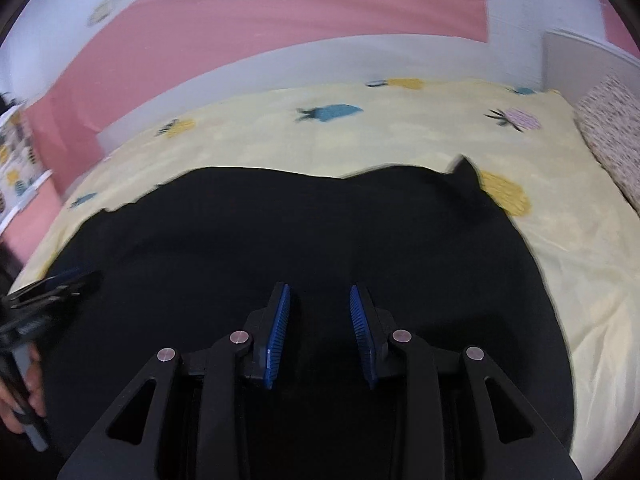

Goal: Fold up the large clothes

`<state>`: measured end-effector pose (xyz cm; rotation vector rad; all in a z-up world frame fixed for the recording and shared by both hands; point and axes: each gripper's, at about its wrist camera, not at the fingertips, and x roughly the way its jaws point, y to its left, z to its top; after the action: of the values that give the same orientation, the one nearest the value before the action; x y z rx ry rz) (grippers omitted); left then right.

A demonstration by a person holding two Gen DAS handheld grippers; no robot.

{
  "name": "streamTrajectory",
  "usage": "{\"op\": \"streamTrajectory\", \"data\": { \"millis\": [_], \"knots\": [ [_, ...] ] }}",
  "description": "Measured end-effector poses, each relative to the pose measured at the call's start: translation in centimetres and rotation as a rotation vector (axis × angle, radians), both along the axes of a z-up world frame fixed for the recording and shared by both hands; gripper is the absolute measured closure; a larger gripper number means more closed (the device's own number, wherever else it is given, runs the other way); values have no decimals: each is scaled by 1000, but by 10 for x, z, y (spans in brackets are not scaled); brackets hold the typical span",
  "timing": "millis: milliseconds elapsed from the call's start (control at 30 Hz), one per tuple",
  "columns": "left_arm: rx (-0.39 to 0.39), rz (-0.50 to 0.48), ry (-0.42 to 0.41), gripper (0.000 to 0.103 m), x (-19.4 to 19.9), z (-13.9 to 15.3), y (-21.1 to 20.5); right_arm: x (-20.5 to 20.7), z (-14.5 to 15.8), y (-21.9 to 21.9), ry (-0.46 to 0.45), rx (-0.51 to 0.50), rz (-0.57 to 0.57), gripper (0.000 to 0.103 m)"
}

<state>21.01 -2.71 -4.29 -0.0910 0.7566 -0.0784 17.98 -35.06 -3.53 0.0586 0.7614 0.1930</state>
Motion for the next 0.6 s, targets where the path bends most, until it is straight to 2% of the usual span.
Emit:
{"op": "streamTrajectory", "data": {
  "millis": [167, 300, 400, 533, 600],
  "knots": [
    [-2, 12, -5, 46, 4, -13, 3, 7, -14, -26, 12, 44, -21, 75],
    [28, 18, -4, 46, 0, -12, -1, 5, -11, -17, 6, -12, -49, 76],
    [67, 44, 19, 46, 0, -1, -2, 3, 4, -14, 14, -50, -90, 73],
    [31, 14, 20, 47, 11, 20, -5, 13, 23, -14, -2, 26, -64, 72],
    [56, -8, -7, 46, 24, 31, -17, 28, 29, -8, -5, 22, -44, 72]
  ]
}}
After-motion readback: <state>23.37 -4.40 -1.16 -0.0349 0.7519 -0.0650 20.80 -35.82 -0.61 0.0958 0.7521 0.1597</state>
